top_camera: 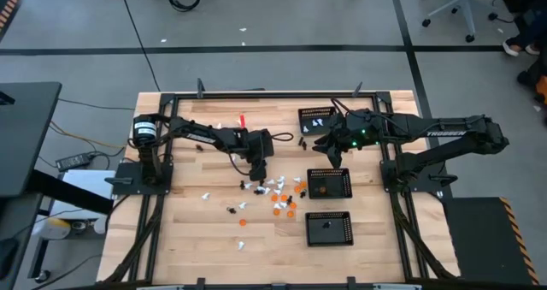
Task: Sort Halloween decoration
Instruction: Put the white ghost toy into the top black bin
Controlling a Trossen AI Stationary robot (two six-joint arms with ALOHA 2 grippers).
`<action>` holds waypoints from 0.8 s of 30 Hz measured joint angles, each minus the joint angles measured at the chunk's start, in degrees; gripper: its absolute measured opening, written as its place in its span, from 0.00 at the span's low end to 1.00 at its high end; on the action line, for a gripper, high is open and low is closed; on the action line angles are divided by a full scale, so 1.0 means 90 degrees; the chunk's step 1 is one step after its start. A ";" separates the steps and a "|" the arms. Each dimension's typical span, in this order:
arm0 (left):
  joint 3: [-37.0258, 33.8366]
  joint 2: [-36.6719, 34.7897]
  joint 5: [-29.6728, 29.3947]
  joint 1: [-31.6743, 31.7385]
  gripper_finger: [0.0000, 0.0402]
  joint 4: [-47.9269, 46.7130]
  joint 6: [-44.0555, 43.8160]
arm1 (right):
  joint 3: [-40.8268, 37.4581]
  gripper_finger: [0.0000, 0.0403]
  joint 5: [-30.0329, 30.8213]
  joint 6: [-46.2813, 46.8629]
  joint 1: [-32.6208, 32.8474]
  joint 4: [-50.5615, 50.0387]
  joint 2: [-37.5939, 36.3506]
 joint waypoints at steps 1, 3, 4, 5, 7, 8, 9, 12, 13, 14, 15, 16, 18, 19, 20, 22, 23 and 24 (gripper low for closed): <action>0.0000 0.0001 0.0000 0.0002 0.27 0.0000 -0.0046 | 0.0000 0.33 -0.0001 0.0000 0.0000 0.0000 0.0000; 0.0000 0.0002 -0.0005 0.0003 0.24 -0.0002 -0.0119 | 0.0000 0.33 -0.0001 0.0000 0.0000 0.0000 0.0000; 0.0000 0.0002 -0.0007 0.0005 0.22 -0.0003 -0.0146 | 0.0000 0.33 -0.0001 0.0000 0.0000 0.0000 0.0000; 0.0000 0.0002 -0.0010 0.0002 0.21 -0.0005 -0.0158 | 0.0000 0.33 -0.0001 0.0000 0.0000 0.0000 0.0000; -0.0002 0.0003 -0.0010 0.0002 0.20 -0.0007 -0.0193 | 0.0000 0.33 -0.0001 0.0000 0.0000 0.0000 0.0000; -0.0004 -0.0015 -0.0010 0.0002 0.19 -0.0009 -0.0211 | 0.0000 0.33 -0.0001 0.0000 0.0000 0.0000 0.0000; -0.0006 -0.0034 -0.0010 0.0002 0.19 -0.0010 -0.0223 | 0.0000 0.33 -0.0001 0.0000 0.0000 0.0000 0.0000; 0.0009 -0.0036 -0.0009 0.0002 0.20 0.0002 -0.0235 | 0.0000 0.33 -0.0001 -0.0002 0.0000 0.0000 0.0000; 0.0036 -0.0036 -0.0010 0.0002 0.20 -0.0012 -0.0235 | 0.0000 0.33 -0.0001 -0.0002 0.0000 -0.0002 0.0000; 0.0061 -0.0034 -0.0008 0.0002 0.20 -0.0033 -0.0236 | 0.0000 0.33 -0.0001 -0.0002 0.0000 -0.0002 0.0000; 0.0090 -0.0030 -0.0007 0.0002 0.20 -0.0056 -0.0237 | 0.0000 0.33 -0.0001 -0.0002 0.0000 -0.0001 0.0000; 0.0115 -0.0025 -0.0007 0.0002 0.20 -0.0071 -0.0238 | 0.0000 0.33 -0.0001 -0.0002 0.0000 -0.0002 0.0000; 0.0180 -0.0014 -0.0003 0.0002 0.20 -0.0109 -0.0235 | 0.0000 0.33 -0.0001 -0.0002 0.0000 -0.0002 0.0000; 0.0210 -0.0006 0.0012 0.0002 0.20 -0.0110 -0.0238 | 0.0000 0.33 -0.0001 -0.0002 0.0000 -0.0002 0.0000; 0.0240 -0.0001 0.0031 0.0000 0.20 -0.0111 -0.0238 | 0.0000 0.33 -0.0001 -0.0002 0.0000 -0.0005 0.0000; 0.0299 0.0002 0.0051 0.0000 0.20 -0.0104 -0.0240 | 0.0000 0.33 -0.0001 -0.0002 -0.0002 -0.0005 0.0000; 0.0339 0.0002 0.0051 0.0000 0.20 -0.0073 -0.0240 | 0.0000 0.33 -0.0001 -0.0002 -0.0002 -0.0007 0.0000; 0.0380 0.0002 0.0051 0.0000 0.20 -0.0040 -0.0240 | 0.0000 0.33 -0.0001 -0.0002 -0.0002 -0.0007 0.0000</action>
